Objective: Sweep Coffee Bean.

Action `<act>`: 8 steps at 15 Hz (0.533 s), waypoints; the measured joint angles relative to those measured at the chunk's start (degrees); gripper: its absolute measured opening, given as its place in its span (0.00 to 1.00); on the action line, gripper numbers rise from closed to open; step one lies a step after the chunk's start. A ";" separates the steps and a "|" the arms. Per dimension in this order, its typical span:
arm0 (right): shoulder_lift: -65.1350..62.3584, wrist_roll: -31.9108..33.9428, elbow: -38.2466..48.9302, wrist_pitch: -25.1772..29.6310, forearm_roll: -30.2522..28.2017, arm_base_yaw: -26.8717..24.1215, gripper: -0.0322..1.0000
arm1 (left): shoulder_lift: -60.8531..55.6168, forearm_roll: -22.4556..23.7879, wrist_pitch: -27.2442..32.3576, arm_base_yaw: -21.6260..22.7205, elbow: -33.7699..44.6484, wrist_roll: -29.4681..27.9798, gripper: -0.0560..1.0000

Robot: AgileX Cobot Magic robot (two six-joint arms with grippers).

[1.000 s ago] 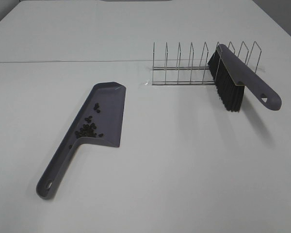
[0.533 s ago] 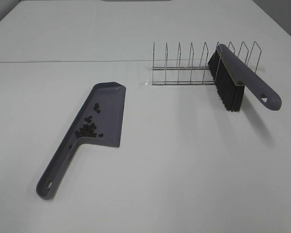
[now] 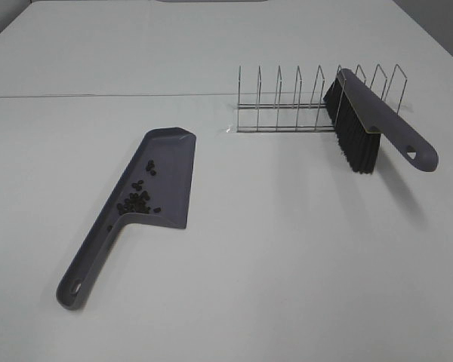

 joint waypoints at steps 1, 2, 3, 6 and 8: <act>0.00 0.00 0.00 0.00 0.00 0.00 0.63 | 0.00 0.00 0.00 0.06 0.00 0.00 0.67; 0.00 0.00 0.00 0.00 0.00 0.00 0.63 | 0.00 0.00 0.00 0.06 0.00 0.00 0.67; 0.00 0.00 0.00 0.00 0.00 0.00 0.63 | 0.00 0.00 0.00 0.06 0.00 0.00 0.67; 0.00 0.00 0.00 0.00 0.00 0.00 0.63 | 0.00 0.00 0.00 0.06 0.00 0.00 0.67; 0.00 0.00 0.00 0.00 0.00 0.00 0.63 | 0.00 0.00 0.00 0.06 0.00 0.00 0.67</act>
